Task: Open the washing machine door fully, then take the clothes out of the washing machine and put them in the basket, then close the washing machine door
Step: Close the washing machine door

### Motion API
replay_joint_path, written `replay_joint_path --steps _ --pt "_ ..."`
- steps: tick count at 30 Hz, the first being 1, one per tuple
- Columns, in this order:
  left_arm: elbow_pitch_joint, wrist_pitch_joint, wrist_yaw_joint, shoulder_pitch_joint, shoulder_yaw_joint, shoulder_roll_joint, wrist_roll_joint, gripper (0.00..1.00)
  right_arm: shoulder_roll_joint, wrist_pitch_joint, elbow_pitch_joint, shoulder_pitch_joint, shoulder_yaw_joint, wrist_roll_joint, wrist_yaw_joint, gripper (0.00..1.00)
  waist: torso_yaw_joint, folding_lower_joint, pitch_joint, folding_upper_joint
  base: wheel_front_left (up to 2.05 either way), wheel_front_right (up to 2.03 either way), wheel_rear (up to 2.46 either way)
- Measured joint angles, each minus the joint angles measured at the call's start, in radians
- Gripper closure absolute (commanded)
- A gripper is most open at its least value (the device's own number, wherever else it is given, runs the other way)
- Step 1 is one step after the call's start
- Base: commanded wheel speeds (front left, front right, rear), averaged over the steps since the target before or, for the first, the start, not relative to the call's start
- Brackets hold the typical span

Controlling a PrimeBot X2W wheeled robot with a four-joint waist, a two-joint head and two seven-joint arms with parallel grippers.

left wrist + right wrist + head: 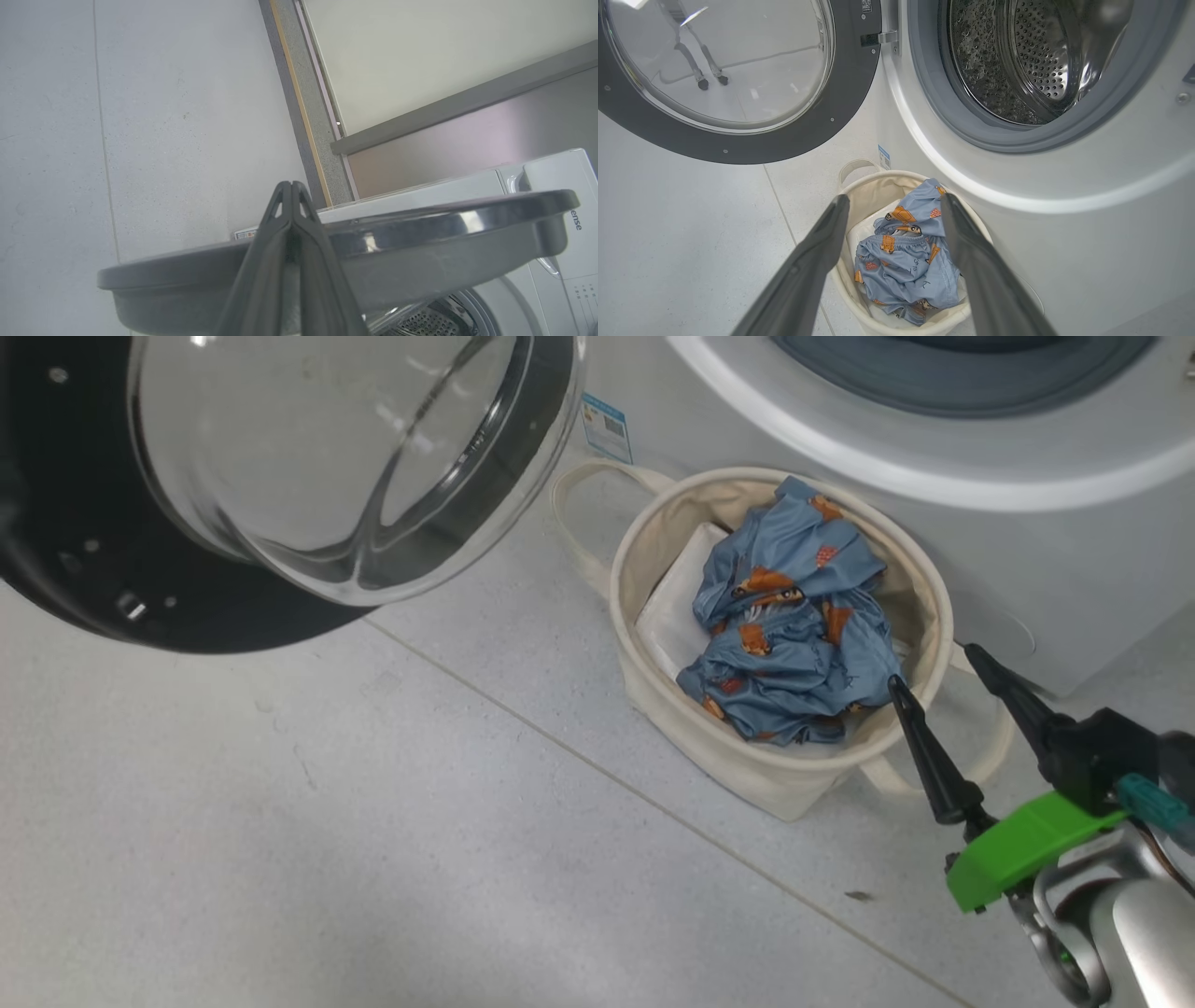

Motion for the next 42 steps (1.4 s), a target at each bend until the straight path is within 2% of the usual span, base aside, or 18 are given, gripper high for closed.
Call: replay_joint_path --steps 4,10,22,38,42 --pt "-0.043 0.068 0.0 0.034 -0.047 0.006 -0.001 1.0 0.011 -0.016 0.025 0.016 0.002 0.0 0.0 0.0 0.004 0.0 -0.027 0.0 0.0 0.0 0.0" --pt "-0.128 0.124 0.0 0.1 -0.117 -0.002 -0.013 1.0 0.064 -0.072 0.092 0.017 0.027 0.011 0.0 0.0 0.013 0.0 -0.09 0.0 0.0 0.0 0.0" --pt "-0.327 0.159 0.0 0.256 -0.278 -0.076 -0.024 1.0 0.166 -0.189 0.239 0.05 0.046 0.03 0.0 0.0 0.007 0.0 -0.239 0.0 0.0 0.0 0.0" --pt "-0.617 0.064 0.0 0.496 -0.458 -0.087 0.005 1.0 0.227 -0.27 0.343 0.093 0.021 0.047 0.0 0.0 -0.139 0.0 -0.337 0.0 0.0 0.0 0.0" --pt "-0.679 0.025 0.0 0.535 -0.512 -0.108 0.005 1.0 0.236 -0.281 0.351 0.093 0.02 0.047 0.0 0.0 -0.191 0.0 -0.343 0.0 0.0 0.0 0.0"
